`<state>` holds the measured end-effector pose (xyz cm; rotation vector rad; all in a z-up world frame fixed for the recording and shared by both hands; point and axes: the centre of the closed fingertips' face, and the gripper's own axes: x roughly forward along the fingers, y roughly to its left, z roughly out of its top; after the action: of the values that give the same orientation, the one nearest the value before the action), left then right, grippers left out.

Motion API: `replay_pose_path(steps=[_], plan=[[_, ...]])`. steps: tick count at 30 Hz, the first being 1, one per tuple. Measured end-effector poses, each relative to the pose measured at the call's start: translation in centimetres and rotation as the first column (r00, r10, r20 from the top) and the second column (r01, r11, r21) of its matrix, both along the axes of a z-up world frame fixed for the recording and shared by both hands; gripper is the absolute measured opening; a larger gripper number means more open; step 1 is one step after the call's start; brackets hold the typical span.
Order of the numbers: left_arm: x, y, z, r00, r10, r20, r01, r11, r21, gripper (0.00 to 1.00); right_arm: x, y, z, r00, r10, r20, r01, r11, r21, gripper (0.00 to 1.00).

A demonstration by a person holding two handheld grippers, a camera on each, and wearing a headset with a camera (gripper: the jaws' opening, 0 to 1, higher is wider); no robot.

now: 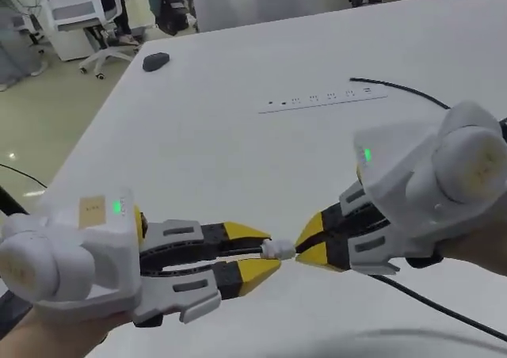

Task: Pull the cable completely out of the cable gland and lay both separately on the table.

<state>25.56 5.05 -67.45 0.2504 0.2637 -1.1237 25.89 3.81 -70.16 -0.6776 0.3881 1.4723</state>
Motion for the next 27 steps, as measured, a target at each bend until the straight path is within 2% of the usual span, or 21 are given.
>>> replay_pose_path(steps=[4, 11, 14, 17, 19, 22, 23, 24, 25, 26, 27], plan=[[-0.2, 2.4, 0.3, 0.999, 0.028, 0.015, -0.028, 1.000, -0.013, 0.14, 0.5, 0.2, -0.4, 1.000, 0.008, 0.029, -0.006, 0.998, -0.055, 0.00], [-0.3, 6.5, 0.7, 0.995, 0.092, 0.041, -0.091, 0.995, -0.031, 0.14, 1.4, 1.3, -0.8, 0.999, 0.000, 0.037, 0.004, 0.995, -0.095, 0.00], [-0.4, 8.7, 0.6, 0.991, 0.128, 0.042, -0.127, 0.991, -0.037, 0.14, 2.0, 2.1, -1.0, 0.999, -0.012, 0.033, 0.016, 0.994, -0.109, 0.00], [-0.1, 11.2, 0.7, 0.981, 0.189, 0.044, -0.186, 0.981, -0.058, 0.14, 3.2, 3.0, -1.4, 0.998, -0.049, 0.031, 0.052, 0.991, -0.123, 0.00], [0.1, 12.7, 0.4, 0.974, 0.220, 0.050, -0.217, 0.975, -0.055, 0.14, 4.4, 3.9, -1.2, 0.990, -0.142, 0.003, 0.142, 0.984, -0.106, 0.00], [0.6, 14.5, -0.2, 0.965, 0.258, 0.040, -0.255, 0.965, -0.058, 0.14, 5.7, 5.9, -0.8, 0.986, -0.166, 0.010, 0.166, 0.983, -0.084, 0.00], [1.0, 15.0, -0.4, 0.959, 0.282, 0.019, -0.280, 0.958, -0.069, 0.14, 6.1, 6.5, -0.6, 0.985, -0.171, 0.007, 0.171, 0.982, -0.077, 0.00], [1.6, 15.9, -0.9, 0.947, 0.322, -0.006, -0.322, 0.943, -0.081, 0.14, 6.6, 7.5, -0.4, 0.984, -0.178, 0.010, 0.178, 0.982, -0.064, 0.00], [2.2, 16.6, -1.2, 0.936, 0.353, 0.004, -0.352, 0.933, -0.071, 0.14, 7.0, 8.2, -0.2, 0.982, -0.188, 0.011, 0.189, 0.981, -0.052, 0.00], [2.5, 17.0, -1.6, 0.938, 0.347, 0.002, -0.346, 0.935, -0.070, 0.14, 7.4, 8.9, -0.1, 0.980, -0.199, 0.008, 0.199, 0.979, -0.041, 0.00], [2.8, 17.3, -1.8, 0.935, 0.355, -0.001, -0.355, 0.932, -0.072, 0.14, 8.5, 10.0, 0.5, 0.971, -0.237, 0.016, 0.237, 0.971, -0.004, 0.00]])
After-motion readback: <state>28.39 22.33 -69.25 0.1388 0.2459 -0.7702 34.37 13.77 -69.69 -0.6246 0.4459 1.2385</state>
